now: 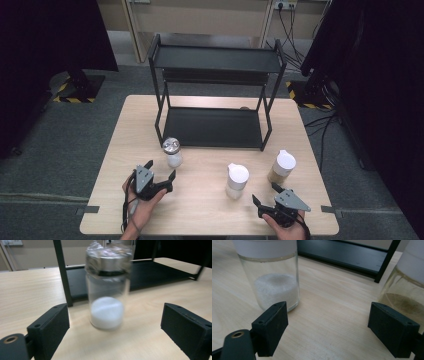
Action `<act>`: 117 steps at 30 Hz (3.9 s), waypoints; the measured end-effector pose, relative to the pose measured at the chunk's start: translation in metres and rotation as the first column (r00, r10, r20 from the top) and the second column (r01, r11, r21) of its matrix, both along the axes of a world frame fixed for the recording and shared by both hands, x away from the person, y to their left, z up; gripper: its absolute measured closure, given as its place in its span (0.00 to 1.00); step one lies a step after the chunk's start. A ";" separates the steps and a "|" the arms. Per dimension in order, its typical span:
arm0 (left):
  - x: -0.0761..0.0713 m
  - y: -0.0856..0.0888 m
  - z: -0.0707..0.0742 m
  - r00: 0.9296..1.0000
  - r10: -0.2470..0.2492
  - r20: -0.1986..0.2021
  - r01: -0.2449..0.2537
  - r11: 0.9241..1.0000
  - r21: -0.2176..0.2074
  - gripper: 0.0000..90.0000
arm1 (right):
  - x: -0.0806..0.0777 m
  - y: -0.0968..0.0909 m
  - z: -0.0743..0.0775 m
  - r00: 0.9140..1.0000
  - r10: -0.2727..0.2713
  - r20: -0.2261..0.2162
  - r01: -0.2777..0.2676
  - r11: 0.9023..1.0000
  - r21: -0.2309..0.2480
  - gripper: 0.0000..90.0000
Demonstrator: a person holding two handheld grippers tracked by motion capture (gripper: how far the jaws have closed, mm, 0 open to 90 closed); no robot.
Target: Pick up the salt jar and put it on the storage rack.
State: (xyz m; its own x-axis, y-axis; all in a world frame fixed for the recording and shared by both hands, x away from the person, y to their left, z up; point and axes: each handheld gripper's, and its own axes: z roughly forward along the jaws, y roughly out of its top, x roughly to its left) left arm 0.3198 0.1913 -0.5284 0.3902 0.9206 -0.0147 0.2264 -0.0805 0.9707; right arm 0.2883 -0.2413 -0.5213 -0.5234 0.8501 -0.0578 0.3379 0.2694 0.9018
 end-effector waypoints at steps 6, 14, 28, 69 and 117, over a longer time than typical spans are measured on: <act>-0.011 0.006 -0.003 0.994 -0.001 0.105 0.007 0.998 -0.059 0.07 | -0.002 -0.004 0.000 0.999 -0.025 0.027 0.023 0.998 0.054 0.17; -0.012 0.005 -0.002 0.996 -0.030 0.086 0.037 0.996 -0.080 0.09 | -0.003 -0.004 0.000 0.999 -0.010 0.037 0.008 0.998 0.054 0.16; 0.012 -0.004 0.012 0.990 -0.041 0.134 0.049 0.997 -0.056 0.11 | -0.003 -0.004 0.000 0.999 0.009 0.037 -0.012 0.998 0.057 0.14; 0.081 -0.016 0.018 0.997 -0.029 0.075 0.031 0.999 -0.030 0.38 | -0.003 -0.004 0.000 0.999 0.020 0.041 -0.022 0.998 0.050 0.13; 0.123 -0.034 0.068 0.990 0.008 0.137 -0.004 1.000 -0.031 0.38 | -0.003 -0.003 0.000 0.999 0.025 0.043 -0.027 0.999 0.038 0.13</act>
State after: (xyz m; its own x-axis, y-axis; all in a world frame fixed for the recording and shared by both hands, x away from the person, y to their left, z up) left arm 0.4431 0.1570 -0.4606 0.3847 0.9230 0.0103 0.0911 -0.0491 0.9946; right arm 0.2854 -0.2439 -0.5215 -0.5430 0.8384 -0.0479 0.2926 0.2423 0.9250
